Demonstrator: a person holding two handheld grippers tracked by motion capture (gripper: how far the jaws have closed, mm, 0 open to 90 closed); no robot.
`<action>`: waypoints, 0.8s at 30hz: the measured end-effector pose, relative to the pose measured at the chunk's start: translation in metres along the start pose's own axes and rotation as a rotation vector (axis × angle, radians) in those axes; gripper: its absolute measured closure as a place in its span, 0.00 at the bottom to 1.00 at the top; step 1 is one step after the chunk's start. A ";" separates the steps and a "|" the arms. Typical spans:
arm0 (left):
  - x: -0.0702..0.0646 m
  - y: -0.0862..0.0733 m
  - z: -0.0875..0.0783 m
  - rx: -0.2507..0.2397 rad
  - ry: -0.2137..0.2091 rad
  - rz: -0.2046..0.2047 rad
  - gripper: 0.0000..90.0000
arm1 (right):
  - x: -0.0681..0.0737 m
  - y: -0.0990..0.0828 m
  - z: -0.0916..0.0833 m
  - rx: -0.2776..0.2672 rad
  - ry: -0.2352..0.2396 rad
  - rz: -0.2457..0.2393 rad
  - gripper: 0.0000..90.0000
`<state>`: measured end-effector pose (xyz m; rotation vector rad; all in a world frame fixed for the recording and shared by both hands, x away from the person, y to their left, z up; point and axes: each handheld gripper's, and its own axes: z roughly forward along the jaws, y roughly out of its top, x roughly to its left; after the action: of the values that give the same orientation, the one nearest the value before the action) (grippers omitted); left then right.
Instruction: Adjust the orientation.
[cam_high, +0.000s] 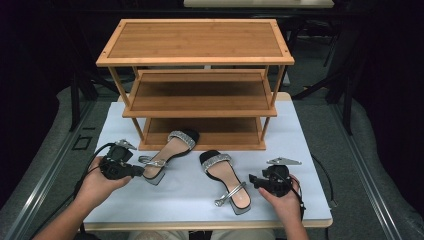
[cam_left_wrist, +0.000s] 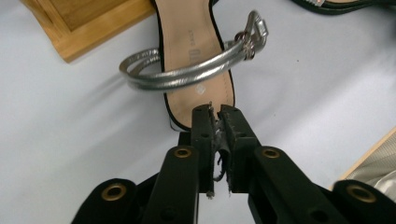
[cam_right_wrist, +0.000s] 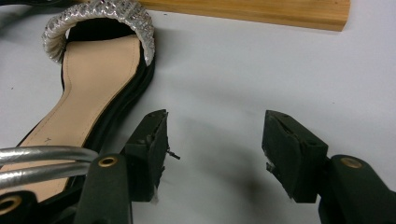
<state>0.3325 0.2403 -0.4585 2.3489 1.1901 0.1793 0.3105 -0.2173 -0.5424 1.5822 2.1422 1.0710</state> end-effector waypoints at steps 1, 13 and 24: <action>0.001 -0.002 0.001 0.001 0.000 -0.001 0.97 | 0.000 0.000 0.000 0.001 -0.001 0.001 0.45; 0.000 -0.023 0.026 0.041 0.001 0.001 1.00 | 0.001 0.000 0.001 0.003 -0.001 0.000 0.45; 0.004 -0.027 0.039 0.028 -0.015 -0.032 1.00 | 0.000 -0.001 0.001 0.003 0.000 -0.001 0.45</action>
<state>0.3285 0.2426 -0.5061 2.3499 1.2291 0.1344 0.3108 -0.2164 -0.5438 1.5826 2.1457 1.0676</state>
